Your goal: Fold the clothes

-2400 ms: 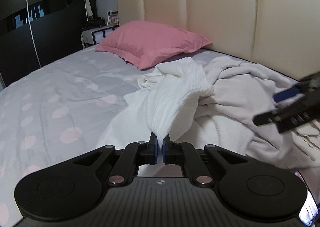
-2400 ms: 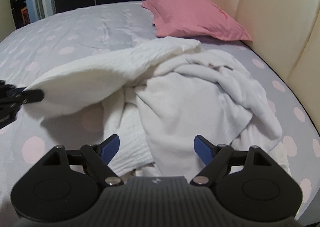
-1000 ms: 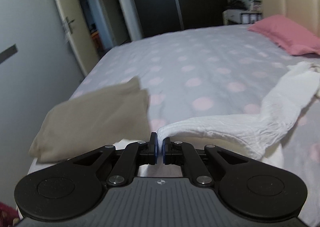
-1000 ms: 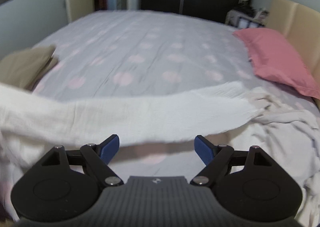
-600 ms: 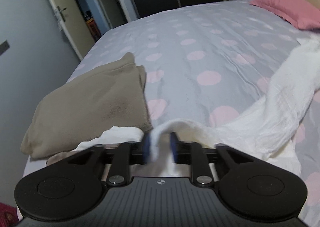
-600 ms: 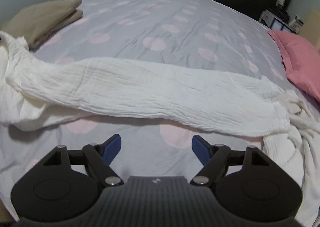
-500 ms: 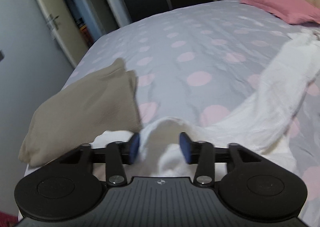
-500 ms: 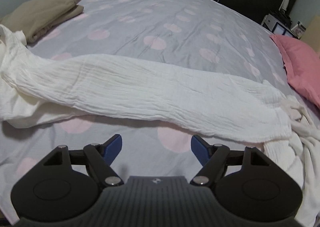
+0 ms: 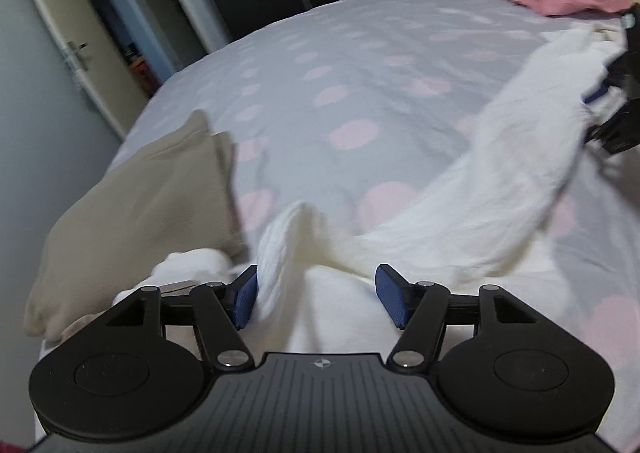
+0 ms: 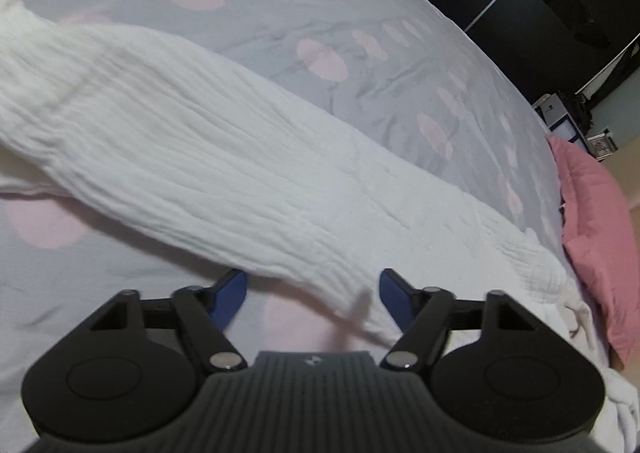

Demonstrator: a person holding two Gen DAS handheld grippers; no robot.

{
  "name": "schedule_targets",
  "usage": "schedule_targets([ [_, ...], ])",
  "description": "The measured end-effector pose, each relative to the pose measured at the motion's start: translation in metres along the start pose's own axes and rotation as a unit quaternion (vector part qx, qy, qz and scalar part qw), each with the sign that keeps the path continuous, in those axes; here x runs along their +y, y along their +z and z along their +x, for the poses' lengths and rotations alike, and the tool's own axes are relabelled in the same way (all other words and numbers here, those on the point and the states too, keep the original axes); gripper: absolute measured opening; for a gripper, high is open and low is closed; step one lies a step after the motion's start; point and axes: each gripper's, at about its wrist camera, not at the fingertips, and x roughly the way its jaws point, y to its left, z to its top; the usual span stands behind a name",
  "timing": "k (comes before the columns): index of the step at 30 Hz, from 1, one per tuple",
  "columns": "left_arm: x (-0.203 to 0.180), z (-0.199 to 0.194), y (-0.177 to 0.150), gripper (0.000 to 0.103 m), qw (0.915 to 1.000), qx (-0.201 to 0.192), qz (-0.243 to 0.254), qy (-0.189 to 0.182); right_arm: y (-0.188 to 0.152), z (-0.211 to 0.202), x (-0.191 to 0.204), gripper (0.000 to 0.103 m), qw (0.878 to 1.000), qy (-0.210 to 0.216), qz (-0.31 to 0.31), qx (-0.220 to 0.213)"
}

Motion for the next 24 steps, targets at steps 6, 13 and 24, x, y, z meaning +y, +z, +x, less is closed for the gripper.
schedule_targets([
  [6,0.036,0.017,0.001,0.06,0.9969,0.039,-0.06,0.033,0.015,-0.019,-0.03,0.005,0.997,-0.018,0.071,-0.026],
  [13,0.049,0.02,-0.008,0.015,0.9947,0.059,-0.084,-0.001,0.027,-0.1,-0.079,0.004,0.967,-0.121,0.18,-0.134],
  [24,0.057,-0.089,0.029,0.007,0.9781,-0.182,-0.099,0.018,-0.022,-0.223,-0.113,0.004,0.913,-0.21,0.276,-0.214],
])
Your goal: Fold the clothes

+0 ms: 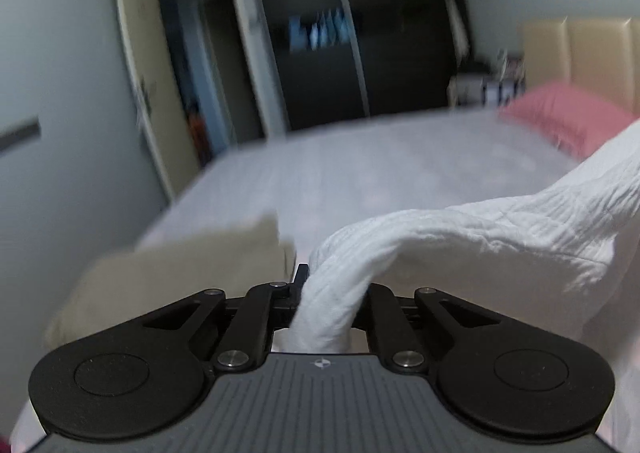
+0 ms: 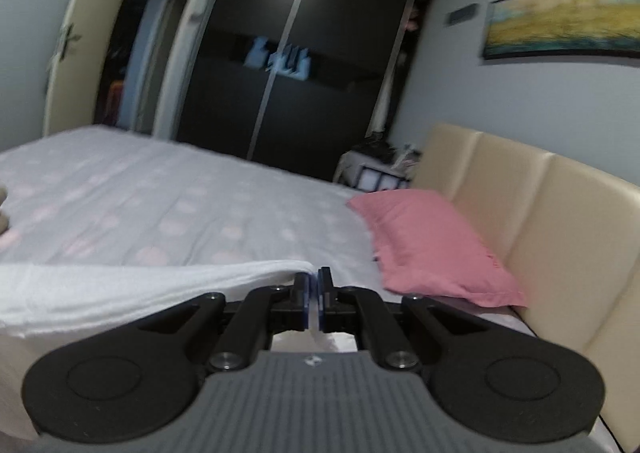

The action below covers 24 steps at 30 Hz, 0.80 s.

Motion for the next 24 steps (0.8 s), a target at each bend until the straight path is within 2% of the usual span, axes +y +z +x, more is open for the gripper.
schedule_targets([
  [1,-0.003,-0.006,0.004,0.007,0.9998,-0.005,0.009,-0.014,-0.003,-0.004,-0.006,0.004,1.0,0.0,0.003,0.009],
  [3,-0.008,-0.012,0.006,0.007,0.9985,0.01,0.03,-0.045,-0.009,-0.013,-0.017,0.004,1.0,0.001,0.01,0.026],
  [7,-0.025,-0.008,-0.013,0.007,0.9873,0.079,0.095,-0.1,-0.035,-0.02,-0.03,0.004,0.996,0.017,-0.004,0.082],
  [10,-0.039,-0.004,-0.04,0.007,0.9727,0.134,0.139,-0.129,-0.067,-0.018,-0.032,0.004,0.989,0.044,-0.028,0.138],
  [13,-0.051,-0.004,-0.066,0.007,0.9549,0.181,0.168,-0.165,-0.101,-0.019,-0.028,0.005,0.975,0.078,-0.056,0.201],
  [16,-0.065,-0.009,-0.084,0.007,0.9318,0.22,0.199,-0.209,-0.135,-0.018,-0.019,0.005,0.955,0.113,-0.085,0.261],
  [19,-0.081,-0.009,-0.1,0.007,0.9036,0.258,0.228,-0.255,-0.16,-0.018,-0.013,0.005,0.938,0.132,-0.113,0.301],
  [23,-0.086,-0.015,-0.114,0.013,0.8911,0.264,0.242,-0.279,-0.176,-0.014,-0.01,0.008,0.922,0.152,-0.127,0.333],
  [24,-0.083,-0.015,-0.111,0.021,0.8923,0.259,0.236,-0.284,-0.177,-0.014,-0.008,0.01,0.92,0.158,-0.126,0.337],
])
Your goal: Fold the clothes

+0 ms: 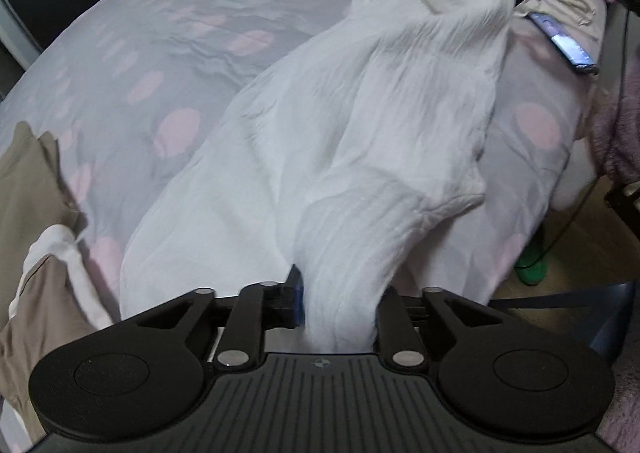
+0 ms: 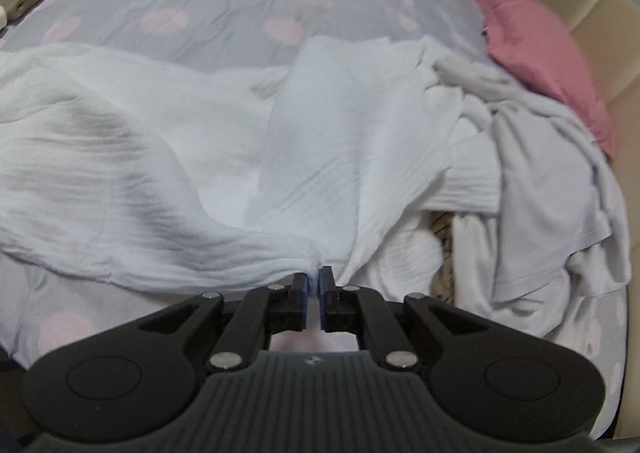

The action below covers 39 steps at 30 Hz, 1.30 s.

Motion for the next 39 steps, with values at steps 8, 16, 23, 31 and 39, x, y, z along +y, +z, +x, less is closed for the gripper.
schedule_targets([
  [8,0.03,-0.041,-0.001,0.055,0.9908,-0.088,-0.075,-0.07,0.019,-0.031,-0.005,0.019,0.999,0.041,0.005,-0.026],
  [16,0.067,-0.047,0.014,0.071,0.9797,-0.126,-0.128,-0.09,0.053,-0.048,-0.027,0.038,0.995,0.052,0.042,-0.074],
  [23,0.111,0.011,0.023,0.07,0.9755,-0.042,-0.206,0.063,0.091,-0.001,-0.027,0.041,0.993,0.052,0.078,-0.068],
  [31,0.127,0.064,0.008,0.069,0.9671,0.023,-0.25,0.042,0.13,0.06,-0.028,0.056,0.991,0.051,0.11,-0.052],
  [39,0.137,0.054,0.015,0.012,0.9653,0.004,-0.256,0.049,0.147,0.099,-0.032,0.004,0.992,0.034,0.123,-0.021],
])
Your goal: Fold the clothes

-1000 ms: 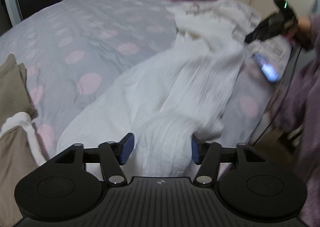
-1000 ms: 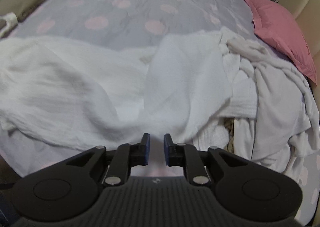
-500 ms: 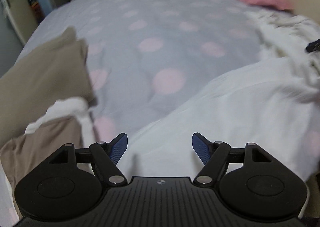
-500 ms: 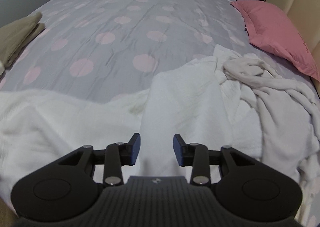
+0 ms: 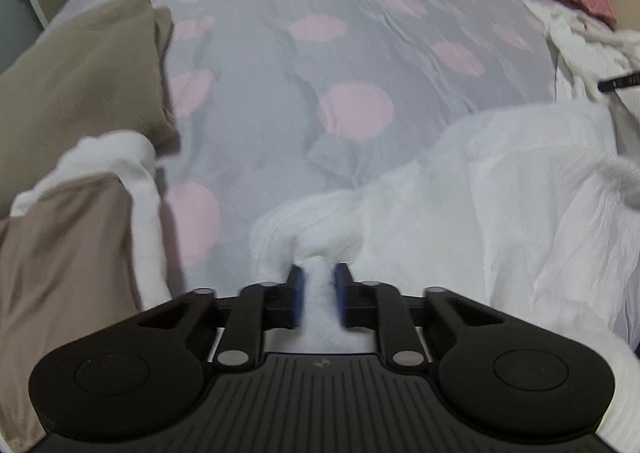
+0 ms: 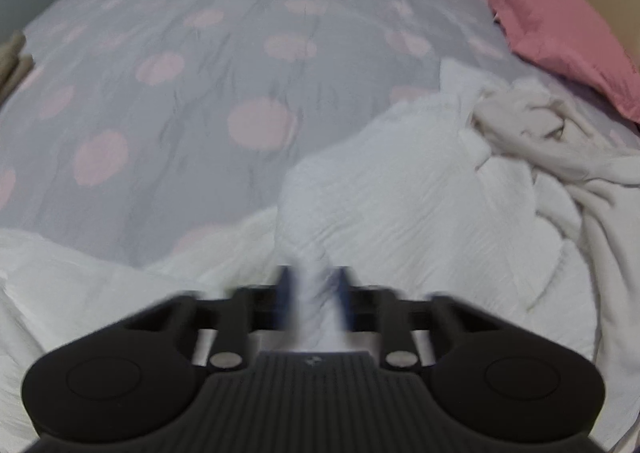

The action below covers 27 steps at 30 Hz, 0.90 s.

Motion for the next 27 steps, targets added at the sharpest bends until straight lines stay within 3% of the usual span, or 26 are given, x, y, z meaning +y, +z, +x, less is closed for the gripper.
schedule_targets([
  [4,0.006,-0.019,0.012,0.009,0.9981,-0.054,-0.016,0.024,0.007,-0.022,-0.019,0.004,0.997,-0.032,0.052,-0.039],
  [8,0.007,-0.051,0.034,0.008,0.988,-0.137,-0.024,0.066,0.015,-0.063,-0.041,0.004,0.986,-0.074,0.095,-0.113],
  [11,0.008,-0.084,0.052,0.006,0.9713,-0.214,-0.036,0.097,0.02,-0.098,-0.059,0.004,0.972,-0.086,0.134,-0.174],
  [13,0.008,-0.107,0.06,0.001,0.9552,-0.269,-0.046,0.115,0.02,-0.123,-0.069,0.003,0.959,-0.1,0.154,-0.215],
  [15,0.008,-0.128,0.063,0.001,0.9393,-0.318,-0.058,0.116,0.015,-0.147,-0.081,0.003,0.945,-0.109,0.176,-0.252],
  [16,0.008,-0.135,0.064,0.0,0.9365,-0.328,-0.058,0.108,0.012,-0.157,-0.087,0.004,0.94,-0.108,0.187,-0.264],
  [19,0.003,-0.138,0.059,0.0,0.9412,-0.318,-0.048,0.104,-0.003,-0.172,-0.096,0.004,0.94,-0.104,0.199,-0.259],
  [27,0.0,-0.108,0.015,0.0,0.9724,-0.202,-0.013,0.116,-0.069,-0.153,-0.083,0.004,0.973,-0.077,0.155,-0.151],
])
